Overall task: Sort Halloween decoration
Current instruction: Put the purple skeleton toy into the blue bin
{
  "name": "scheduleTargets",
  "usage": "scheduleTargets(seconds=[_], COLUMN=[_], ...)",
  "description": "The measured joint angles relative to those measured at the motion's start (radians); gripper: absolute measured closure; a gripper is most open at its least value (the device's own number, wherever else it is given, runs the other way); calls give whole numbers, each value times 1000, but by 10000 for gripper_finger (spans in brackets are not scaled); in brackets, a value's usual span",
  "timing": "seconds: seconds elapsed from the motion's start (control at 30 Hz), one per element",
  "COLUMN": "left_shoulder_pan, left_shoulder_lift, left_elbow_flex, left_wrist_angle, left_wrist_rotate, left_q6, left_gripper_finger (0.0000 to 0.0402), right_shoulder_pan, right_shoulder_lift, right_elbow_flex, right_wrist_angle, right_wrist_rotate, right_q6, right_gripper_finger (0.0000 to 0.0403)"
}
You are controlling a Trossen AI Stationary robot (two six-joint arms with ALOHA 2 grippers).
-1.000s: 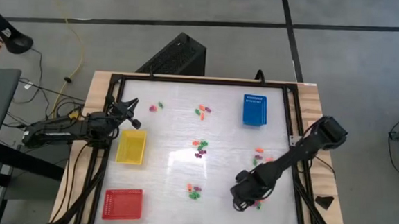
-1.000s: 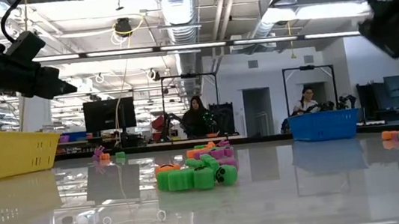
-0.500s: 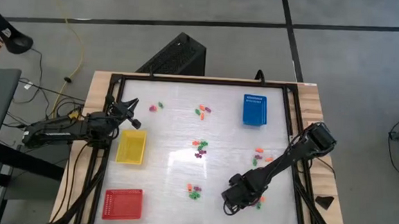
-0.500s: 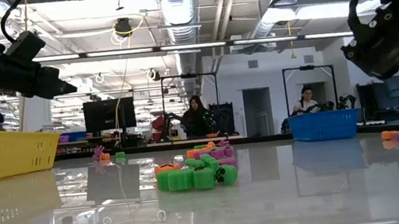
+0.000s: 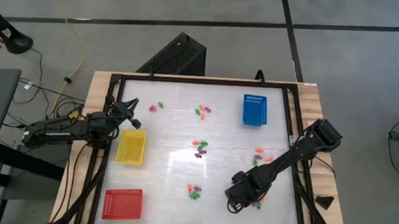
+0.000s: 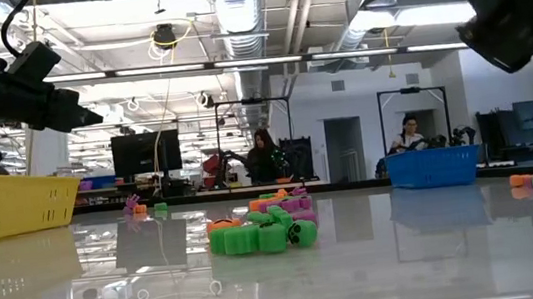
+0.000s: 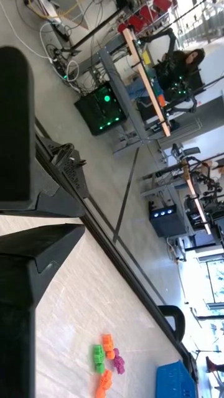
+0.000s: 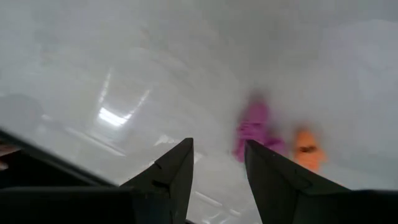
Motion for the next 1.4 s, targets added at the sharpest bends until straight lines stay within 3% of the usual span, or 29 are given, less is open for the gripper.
scheduleTargets(seconds=[0.5,0.77,1.17,1.4], left_shoulder_pan=[0,0,0,0], left_shoulder_lift=[0,0,0,0], left_elbow_flex=[0,0,0,0], left_wrist_angle=[0,0,0,0], left_wrist_rotate=[0,0,0,0], left_q6=[0,0,0,0], left_gripper_finger=[384,384,384,384], right_shoulder_pan=[0,20,27,22], right_shoulder_lift=[1,0,8,79], right_elbow_flex=[-29,-102,-108,-103], right_wrist_angle=[-36,129,114,133], right_wrist_rotate=[28,27,35,-5], right_q6=[1,42,50,0], right_gripper_finger=[228,229,288,294])
